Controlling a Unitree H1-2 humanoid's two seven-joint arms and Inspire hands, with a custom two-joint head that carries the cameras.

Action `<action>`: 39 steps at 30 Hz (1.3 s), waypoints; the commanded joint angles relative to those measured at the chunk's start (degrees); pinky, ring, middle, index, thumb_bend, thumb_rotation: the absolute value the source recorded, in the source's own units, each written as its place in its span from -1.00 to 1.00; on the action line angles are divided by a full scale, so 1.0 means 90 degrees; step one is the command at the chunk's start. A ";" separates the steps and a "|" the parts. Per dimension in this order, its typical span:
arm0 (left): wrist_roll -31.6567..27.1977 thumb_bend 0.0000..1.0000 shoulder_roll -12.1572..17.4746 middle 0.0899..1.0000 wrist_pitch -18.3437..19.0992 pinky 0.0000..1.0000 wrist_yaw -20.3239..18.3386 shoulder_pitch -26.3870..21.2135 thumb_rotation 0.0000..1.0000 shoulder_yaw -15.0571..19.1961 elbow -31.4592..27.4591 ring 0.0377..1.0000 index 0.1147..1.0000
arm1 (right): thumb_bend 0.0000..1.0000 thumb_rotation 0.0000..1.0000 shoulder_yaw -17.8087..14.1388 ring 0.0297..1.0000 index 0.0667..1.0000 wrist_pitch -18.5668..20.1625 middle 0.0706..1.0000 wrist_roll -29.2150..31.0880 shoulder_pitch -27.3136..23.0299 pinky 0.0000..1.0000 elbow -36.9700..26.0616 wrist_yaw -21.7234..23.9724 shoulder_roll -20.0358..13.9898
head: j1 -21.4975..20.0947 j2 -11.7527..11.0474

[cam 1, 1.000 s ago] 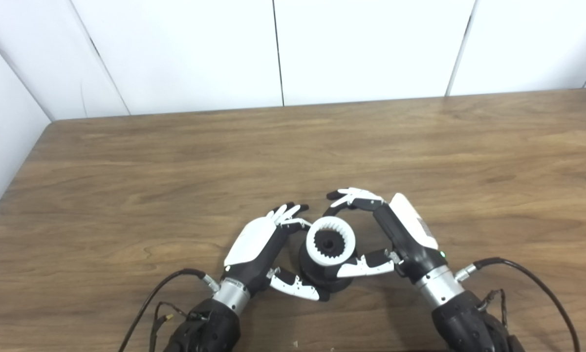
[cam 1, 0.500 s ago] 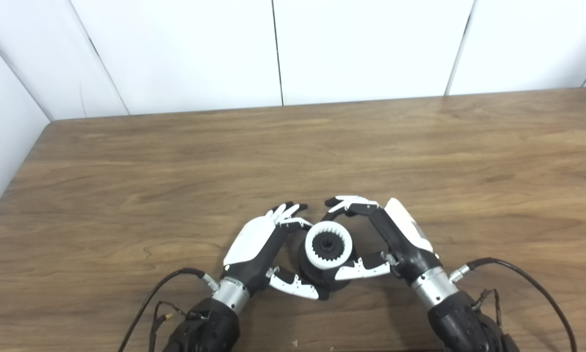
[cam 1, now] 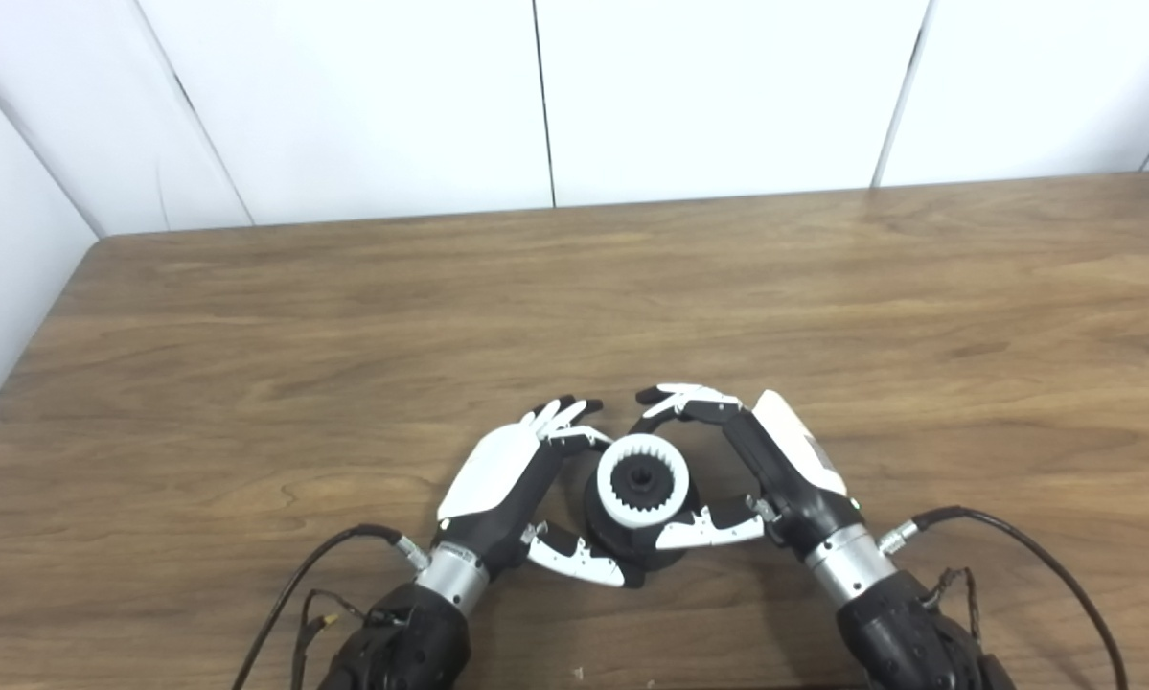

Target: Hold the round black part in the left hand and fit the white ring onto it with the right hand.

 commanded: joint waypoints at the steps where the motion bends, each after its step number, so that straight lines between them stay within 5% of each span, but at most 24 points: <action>1: 0.0030 0.95 0.0037 0.90 -0.0003 1.00 -0.0024 -0.0118 -0.51 0.0016 -0.0215 1.00 0.14 | 0.39 -0.45 0.0099 0.72 0.18 0.0393 0.67 -0.0400 -0.0156 0.50 -0.0043 0.0420 -0.0266 | 0.0008 0.0007; 6: 0.0008 0.94 0.0033 0.90 -0.0005 1.00 -0.0037 -0.0136 -0.50 0.0019 -0.0214 1.00 0.14 | 0.80 -0.12 0.0194 0.76 0.57 0.0558 0.76 -0.0354 -0.0191 0.48 -0.0137 0.0615 -0.0398 | 0.0018 0.0030; 19: 0.0038 0.95 0.0038 0.90 0.0037 1.00 -0.0058 -0.0149 -0.49 0.0030 -0.0203 1.00 0.14 | 1.00 0.09 0.0309 0.88 0.93 0.0858 0.89 -0.0373 -0.0301 0.62 -0.0274 0.1069 -0.0547 | 0.0016 0.0048; 39: -0.0047 0.97 0.0060 0.90 -0.0054 1.00 0.0006 -0.0159 -0.51 0.0076 -0.0116 1.00 0.14 | 1.00 0.18 0.0033 0.82 0.98 0.0400 0.91 0.0324 -0.0269 0.55 -0.0231 0.0954 -0.0771 | -0.0057 -0.0085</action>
